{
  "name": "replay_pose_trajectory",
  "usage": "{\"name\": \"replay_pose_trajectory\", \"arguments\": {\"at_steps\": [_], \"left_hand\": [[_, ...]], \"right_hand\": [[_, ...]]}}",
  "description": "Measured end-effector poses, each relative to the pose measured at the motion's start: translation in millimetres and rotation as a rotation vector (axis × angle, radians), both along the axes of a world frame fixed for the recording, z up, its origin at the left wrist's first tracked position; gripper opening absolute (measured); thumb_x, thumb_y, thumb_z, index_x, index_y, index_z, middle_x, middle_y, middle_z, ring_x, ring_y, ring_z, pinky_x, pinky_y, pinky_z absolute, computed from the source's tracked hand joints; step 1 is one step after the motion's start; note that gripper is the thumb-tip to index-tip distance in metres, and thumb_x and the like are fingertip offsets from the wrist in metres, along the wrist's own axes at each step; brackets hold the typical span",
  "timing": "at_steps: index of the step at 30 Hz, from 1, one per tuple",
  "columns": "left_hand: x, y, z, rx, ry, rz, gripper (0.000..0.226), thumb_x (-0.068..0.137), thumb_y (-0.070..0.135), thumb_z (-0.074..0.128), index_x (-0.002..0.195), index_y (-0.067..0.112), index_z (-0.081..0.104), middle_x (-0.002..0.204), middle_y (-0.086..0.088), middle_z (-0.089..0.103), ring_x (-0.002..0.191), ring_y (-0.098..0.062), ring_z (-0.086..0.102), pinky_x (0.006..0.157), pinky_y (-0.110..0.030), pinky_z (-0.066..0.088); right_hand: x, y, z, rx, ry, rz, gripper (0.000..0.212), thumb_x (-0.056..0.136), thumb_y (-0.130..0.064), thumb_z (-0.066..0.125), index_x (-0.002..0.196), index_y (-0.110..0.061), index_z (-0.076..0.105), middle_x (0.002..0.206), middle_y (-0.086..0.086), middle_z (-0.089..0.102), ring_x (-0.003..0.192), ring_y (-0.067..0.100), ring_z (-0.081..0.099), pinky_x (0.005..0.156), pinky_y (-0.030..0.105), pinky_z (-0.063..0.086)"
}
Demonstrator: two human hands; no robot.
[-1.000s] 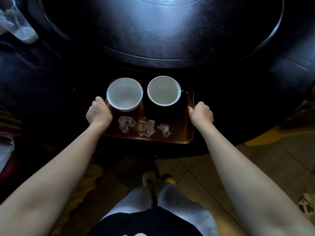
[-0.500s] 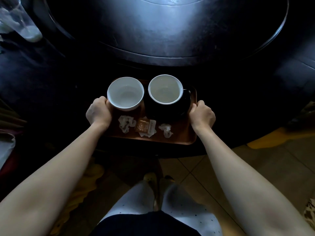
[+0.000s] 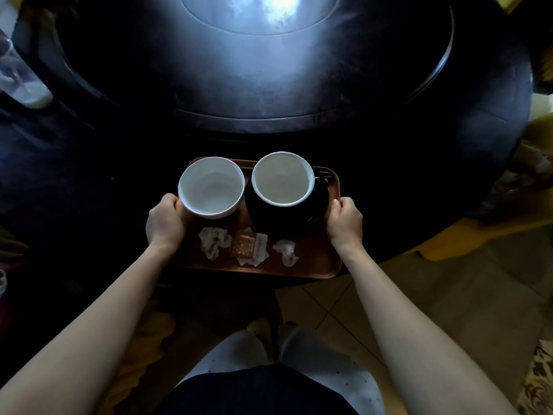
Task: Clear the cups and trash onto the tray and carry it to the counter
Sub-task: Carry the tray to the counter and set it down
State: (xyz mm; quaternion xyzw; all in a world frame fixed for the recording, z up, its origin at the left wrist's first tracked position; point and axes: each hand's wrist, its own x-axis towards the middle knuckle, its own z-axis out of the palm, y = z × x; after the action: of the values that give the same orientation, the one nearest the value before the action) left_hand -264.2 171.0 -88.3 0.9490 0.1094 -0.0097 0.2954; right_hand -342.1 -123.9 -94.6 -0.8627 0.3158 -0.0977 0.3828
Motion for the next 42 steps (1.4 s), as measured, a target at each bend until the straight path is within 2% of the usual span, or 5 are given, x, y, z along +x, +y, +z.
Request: {"name": "replay_pose_trajectory", "arguments": {"at_steps": [13, 25, 30, 35, 42], "left_hand": [[14, -85, 52, -0.157, 0.035, -0.122, 0.025, 0.088, 0.027, 0.041, 0.080, 0.008, 0.055, 0.086, -0.016, 0.062, 0.084, -0.035, 0.058, 0.073, -0.042, 0.046], [33, -159, 84, -0.210, 0.027, -0.329, 0.024, 0.090, 0.018, 0.043, 0.097, -0.002, 0.055, 0.102, -0.025, 0.064, 0.095, -0.037, 0.057, 0.074, -0.037, 0.038], [49, -182, 91, -0.187, 0.010, -0.476, 0.020, 0.089, 0.015, 0.043, 0.097, 0.001, 0.054, 0.103, -0.023, 0.064, 0.095, -0.036, 0.057, 0.073, -0.037, 0.037], [58, -205, 98, -0.161, -0.016, -0.648, 0.017, 0.088, 0.015, 0.044, 0.093, 0.002, 0.054, 0.104, -0.022, 0.065, 0.097, -0.035, 0.058, 0.079, -0.041, 0.042], [42, -255, 100, -0.130, 0.028, -0.934, 0.027, 0.088, 0.029, 0.046, 0.098, 0.008, 0.059, 0.104, -0.017, 0.066, 0.096, -0.032, 0.059, 0.077, -0.040, 0.045]], "right_hand": [[-28, -80, 64, -0.024, -0.131, -0.057, 0.021, 0.096, -0.019, 0.045, 0.088, -0.005, 0.059, 0.071, -0.001, 0.054, 0.057, 0.001, 0.045, 0.043, 0.009, 0.033], [-57, -134, 95, 0.077, -0.227, -0.167, 0.024, 0.096, -0.019, 0.044, 0.083, -0.004, 0.057, 0.069, 0.003, 0.054, 0.060, 0.013, 0.048, 0.048, 0.019, 0.037], [-75, -135, 104, 0.063, -0.227, -0.281, 0.037, 0.098, -0.018, 0.040, 0.061, -0.024, 0.039, 0.054, -0.004, 0.040, 0.046, 0.009, 0.036, 0.035, 0.009, 0.031], [-103, -125, 108, 0.189, -0.246, -0.447, 0.030, 0.098, -0.017, 0.039, 0.069, -0.012, 0.046, 0.067, 0.010, 0.049, 0.062, 0.020, 0.046, 0.054, 0.030, 0.035], [-170, -96, 121, 0.029, -0.250, -0.741, 0.019, 0.098, -0.013, 0.040, 0.089, -0.003, 0.054, 0.069, -0.003, 0.050, 0.060, 0.008, 0.044, 0.044, 0.003, 0.035]]}}
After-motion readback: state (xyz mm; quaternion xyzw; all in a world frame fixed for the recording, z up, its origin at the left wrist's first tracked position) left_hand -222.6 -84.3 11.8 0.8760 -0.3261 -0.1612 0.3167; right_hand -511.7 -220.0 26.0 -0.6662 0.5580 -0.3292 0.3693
